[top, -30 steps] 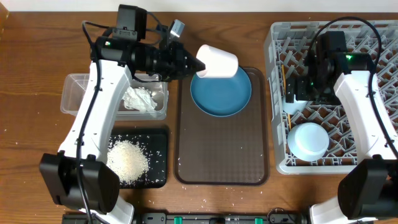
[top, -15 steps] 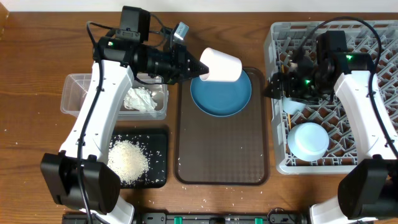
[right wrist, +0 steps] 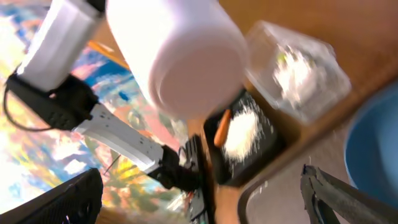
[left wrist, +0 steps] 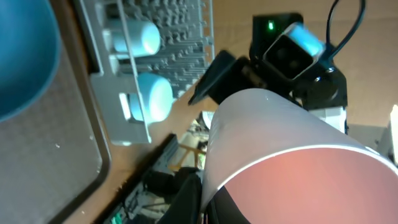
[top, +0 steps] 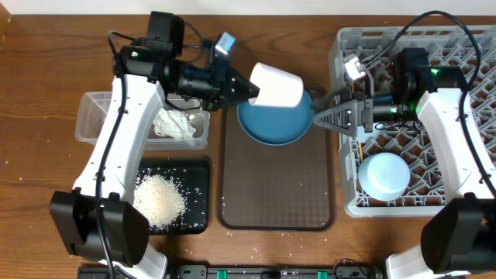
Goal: Sort waste into correct bins and load items into the dishwasher rack
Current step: 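Grasp the pink cup with the right gripper and release the left gripper, then carry the pink cup right and lower it into the dish rack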
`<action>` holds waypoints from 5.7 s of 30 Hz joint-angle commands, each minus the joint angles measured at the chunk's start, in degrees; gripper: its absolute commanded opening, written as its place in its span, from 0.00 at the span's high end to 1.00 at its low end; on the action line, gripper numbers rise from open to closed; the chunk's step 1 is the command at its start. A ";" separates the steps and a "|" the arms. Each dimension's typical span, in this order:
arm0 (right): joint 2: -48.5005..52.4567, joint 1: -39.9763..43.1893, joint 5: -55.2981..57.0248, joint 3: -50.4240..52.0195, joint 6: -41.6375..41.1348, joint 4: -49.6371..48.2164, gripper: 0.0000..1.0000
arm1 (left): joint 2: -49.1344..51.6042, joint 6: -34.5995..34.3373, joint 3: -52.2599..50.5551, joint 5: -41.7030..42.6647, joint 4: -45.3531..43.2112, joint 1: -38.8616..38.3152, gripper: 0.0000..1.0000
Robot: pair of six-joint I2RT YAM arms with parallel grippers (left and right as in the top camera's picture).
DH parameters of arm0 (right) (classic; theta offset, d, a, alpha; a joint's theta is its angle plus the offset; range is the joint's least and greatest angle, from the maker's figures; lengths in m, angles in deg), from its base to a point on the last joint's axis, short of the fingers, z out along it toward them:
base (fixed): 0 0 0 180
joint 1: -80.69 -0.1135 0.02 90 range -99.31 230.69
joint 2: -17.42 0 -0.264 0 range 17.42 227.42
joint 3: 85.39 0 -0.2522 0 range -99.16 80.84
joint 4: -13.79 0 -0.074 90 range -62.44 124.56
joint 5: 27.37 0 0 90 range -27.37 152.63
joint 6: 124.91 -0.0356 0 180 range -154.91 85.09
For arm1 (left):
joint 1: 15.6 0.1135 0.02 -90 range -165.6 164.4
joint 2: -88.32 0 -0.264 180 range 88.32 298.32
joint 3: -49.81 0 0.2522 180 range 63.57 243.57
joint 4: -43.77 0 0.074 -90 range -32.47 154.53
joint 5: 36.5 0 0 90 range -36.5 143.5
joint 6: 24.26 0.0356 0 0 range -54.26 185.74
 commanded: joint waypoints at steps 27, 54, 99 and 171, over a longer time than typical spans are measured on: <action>0.22 -4.72 -6.45 -0.39 7.50 -3.72 0.19 | 0.11 5.53 0.44 -1.51 0.68 -5.55 0.94; 0.15 -2.95 -6.45 -0.42 4.92 -5.11 0.27 | 0.11 5.53 0.44 -2.12 0.52 -5.57 0.94; 0.15 -4.17 -6.43 -0.42 4.92 -8.33 0.53 | 0.11 5.51 0.44 -14.86 4.39 -5.57 0.83; 8.33 0.55 84.13 -0.28 -47.25 -35.10 0.37 | 0.20 5.49 0.42 -46.95 3.52 -5.22 0.04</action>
